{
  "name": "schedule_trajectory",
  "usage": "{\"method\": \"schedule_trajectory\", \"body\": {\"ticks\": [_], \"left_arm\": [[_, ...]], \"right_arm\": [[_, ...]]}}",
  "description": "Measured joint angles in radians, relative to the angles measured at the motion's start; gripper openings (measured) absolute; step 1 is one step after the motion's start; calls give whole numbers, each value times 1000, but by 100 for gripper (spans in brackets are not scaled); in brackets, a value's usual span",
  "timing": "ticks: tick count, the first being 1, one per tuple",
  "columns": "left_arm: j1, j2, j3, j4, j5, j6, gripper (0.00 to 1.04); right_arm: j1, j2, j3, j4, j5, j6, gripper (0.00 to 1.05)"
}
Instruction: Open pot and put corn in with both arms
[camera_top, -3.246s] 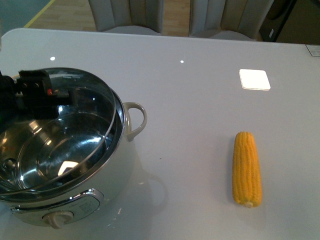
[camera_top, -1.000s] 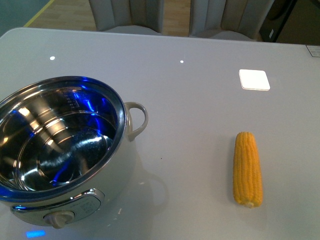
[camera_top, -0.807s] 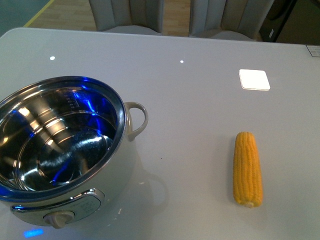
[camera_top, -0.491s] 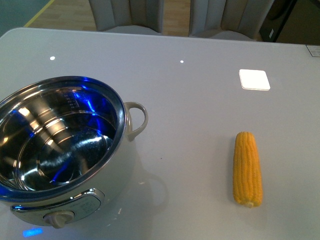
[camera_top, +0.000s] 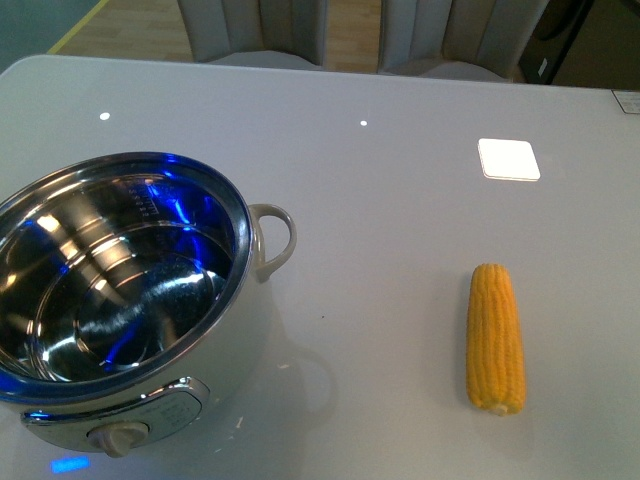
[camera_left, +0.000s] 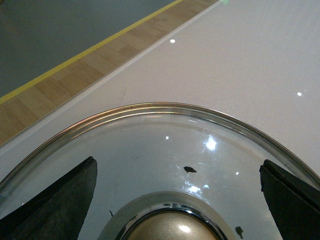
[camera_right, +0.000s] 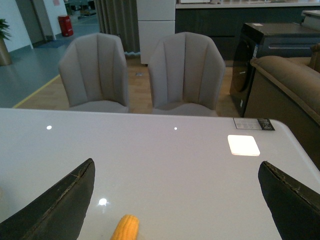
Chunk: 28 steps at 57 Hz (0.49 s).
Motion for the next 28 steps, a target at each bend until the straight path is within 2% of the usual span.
{"method": "schedule_trajectory", "body": {"ticks": [11, 28], "left_arm": [[-2, -161, -69, -8, 14, -7, 98], [18, -570, -307, -177, 113, -23, 98]], "right_arm": [[0, 0, 0, 0, 0, 0, 96], [0, 0, 0, 0, 0, 0, 96]]}}
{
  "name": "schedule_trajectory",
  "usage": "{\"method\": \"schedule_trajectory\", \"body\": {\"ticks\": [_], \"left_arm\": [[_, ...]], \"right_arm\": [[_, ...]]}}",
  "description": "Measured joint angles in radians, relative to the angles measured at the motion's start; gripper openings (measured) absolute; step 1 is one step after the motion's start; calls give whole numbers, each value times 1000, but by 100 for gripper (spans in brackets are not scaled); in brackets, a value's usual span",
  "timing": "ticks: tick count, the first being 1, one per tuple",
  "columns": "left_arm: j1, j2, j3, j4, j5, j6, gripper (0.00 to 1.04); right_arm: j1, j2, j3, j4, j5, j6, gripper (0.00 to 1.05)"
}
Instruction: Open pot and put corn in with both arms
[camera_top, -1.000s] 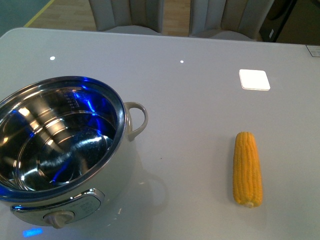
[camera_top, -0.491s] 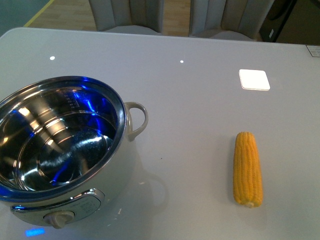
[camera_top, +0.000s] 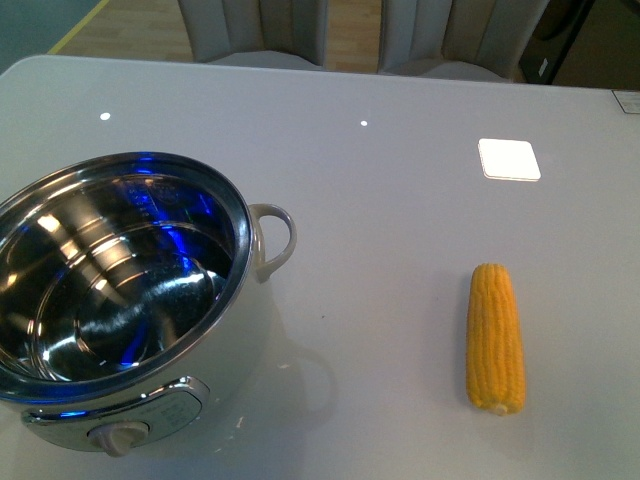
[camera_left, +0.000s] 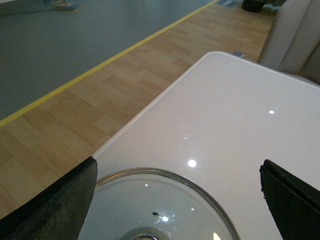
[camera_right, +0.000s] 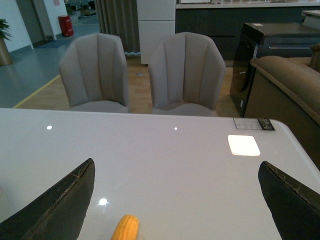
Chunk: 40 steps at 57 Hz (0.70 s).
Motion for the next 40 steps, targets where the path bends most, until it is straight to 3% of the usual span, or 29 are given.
{"method": "schedule_trajectory", "body": {"ticks": [15, 40], "left_arm": [[-5, -401, -193, -172, 32, -47, 98], [-56, -1039, -383, -630, 48, -97, 98]], "right_arm": [[0, 0, 0, 0, 0, 0, 96], [0, 0, 0, 0, 0, 0, 96]]}}
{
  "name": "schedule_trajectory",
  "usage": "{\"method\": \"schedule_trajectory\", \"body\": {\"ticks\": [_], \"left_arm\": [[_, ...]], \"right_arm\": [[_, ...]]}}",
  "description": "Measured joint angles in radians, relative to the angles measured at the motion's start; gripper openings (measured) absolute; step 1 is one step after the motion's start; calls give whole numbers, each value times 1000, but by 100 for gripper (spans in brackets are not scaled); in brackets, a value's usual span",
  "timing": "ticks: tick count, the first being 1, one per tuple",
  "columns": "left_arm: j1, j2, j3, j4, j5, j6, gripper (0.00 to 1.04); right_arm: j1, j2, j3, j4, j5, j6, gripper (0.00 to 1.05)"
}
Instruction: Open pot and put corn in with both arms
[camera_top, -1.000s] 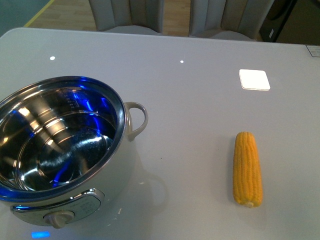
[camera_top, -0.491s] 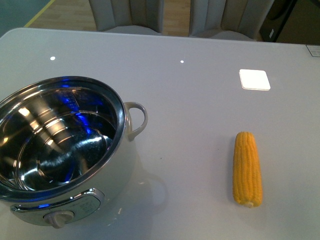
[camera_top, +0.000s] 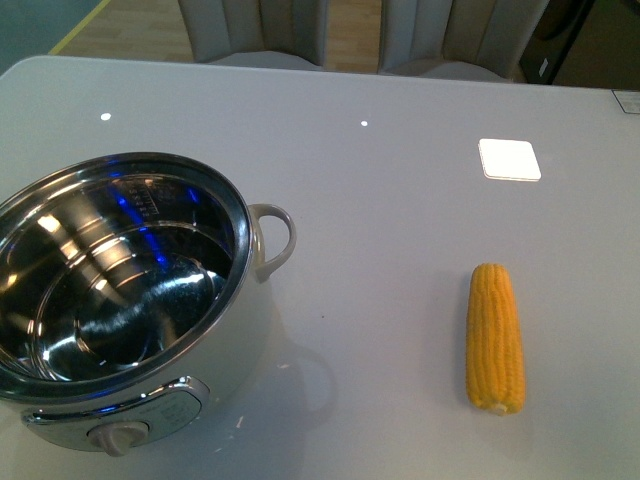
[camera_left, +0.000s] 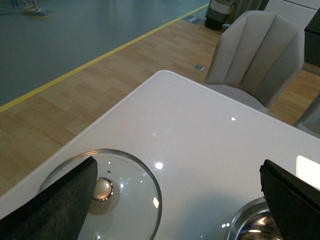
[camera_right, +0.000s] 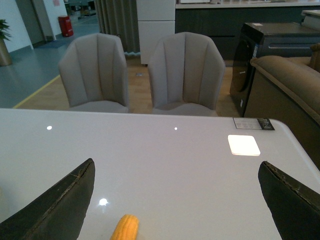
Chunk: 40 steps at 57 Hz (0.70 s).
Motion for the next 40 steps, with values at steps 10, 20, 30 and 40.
{"method": "schedule_trajectory", "body": {"ticks": [10, 20, 30, 40], "left_arm": [[0, -61, -12, -37, 0, -1, 98], [-4, -43, -89, 206, 217, 69, 81], [-116, -190, -157, 164, 157, 114, 51], [-214, -280, -221, 135, 70, 122, 22]], "right_arm": [[0, 0, 0, 0, 0, 0, 96], [0, -1, 0, 0, 1, 0, 96], [0, 0, 0, 0, 0, 0, 96], [0, 0, 0, 0, 2, 0, 96]]}}
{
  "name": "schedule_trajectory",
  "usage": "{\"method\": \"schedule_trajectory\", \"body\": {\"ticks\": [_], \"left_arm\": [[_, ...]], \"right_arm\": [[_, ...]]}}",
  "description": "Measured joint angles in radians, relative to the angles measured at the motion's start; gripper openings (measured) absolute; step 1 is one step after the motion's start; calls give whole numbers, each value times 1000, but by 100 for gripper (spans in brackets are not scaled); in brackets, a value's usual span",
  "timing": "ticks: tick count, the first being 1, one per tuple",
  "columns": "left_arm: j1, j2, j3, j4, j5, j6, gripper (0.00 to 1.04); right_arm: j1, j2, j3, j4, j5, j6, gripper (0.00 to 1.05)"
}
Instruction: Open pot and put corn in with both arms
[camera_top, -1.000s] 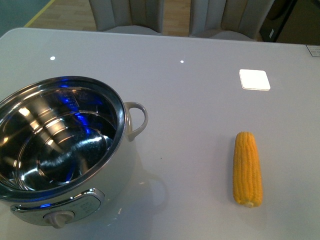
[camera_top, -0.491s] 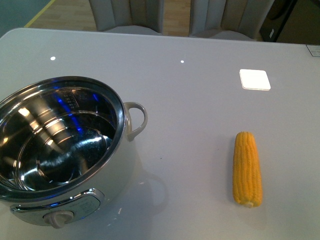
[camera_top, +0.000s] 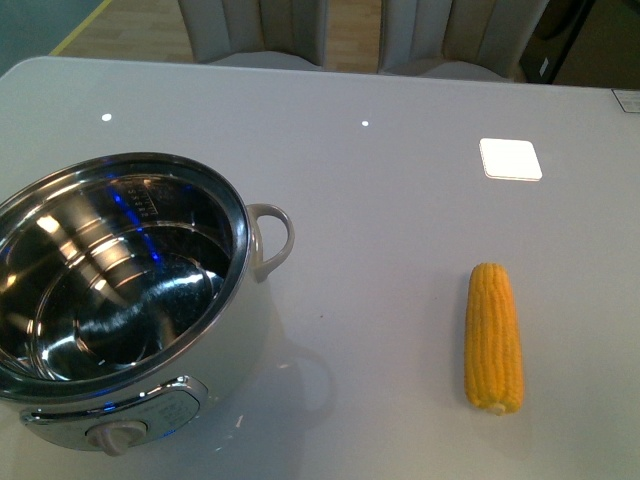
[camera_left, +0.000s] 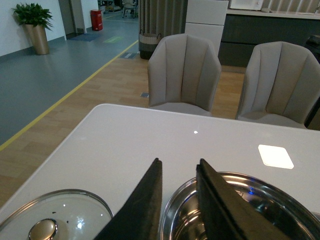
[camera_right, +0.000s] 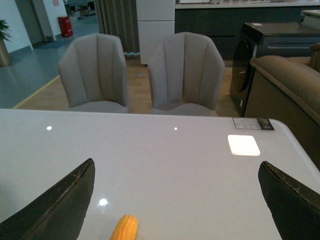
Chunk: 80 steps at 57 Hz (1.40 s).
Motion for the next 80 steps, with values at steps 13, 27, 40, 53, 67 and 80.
{"method": "schedule_trajectory", "body": {"ticks": [13, 27, 40, 53, 67, 80], "left_arm": [[-97, -188, -3, -163, -97, 3, 4], [-232, -364, -4, -332, -257, 3, 4], [-282, -457, -4, -419, -277, 5, 4], [-283, -525, -4, -485, -277, 5, 4], [-283, -699, -3, -692, -277, 5, 4], [-283, -746, -3, -713, -277, 5, 4]], "right_arm": [[0, 0, 0, 0, 0, 0, 96], [0, 0, 0, 0, 0, 0, 96], [0, 0, 0, 0, 0, 0, 96], [0, 0, 0, 0, 0, 0, 96], [0, 0, 0, 0, 0, 0, 96], [0, 0, 0, 0, 0, 0, 96]]}}
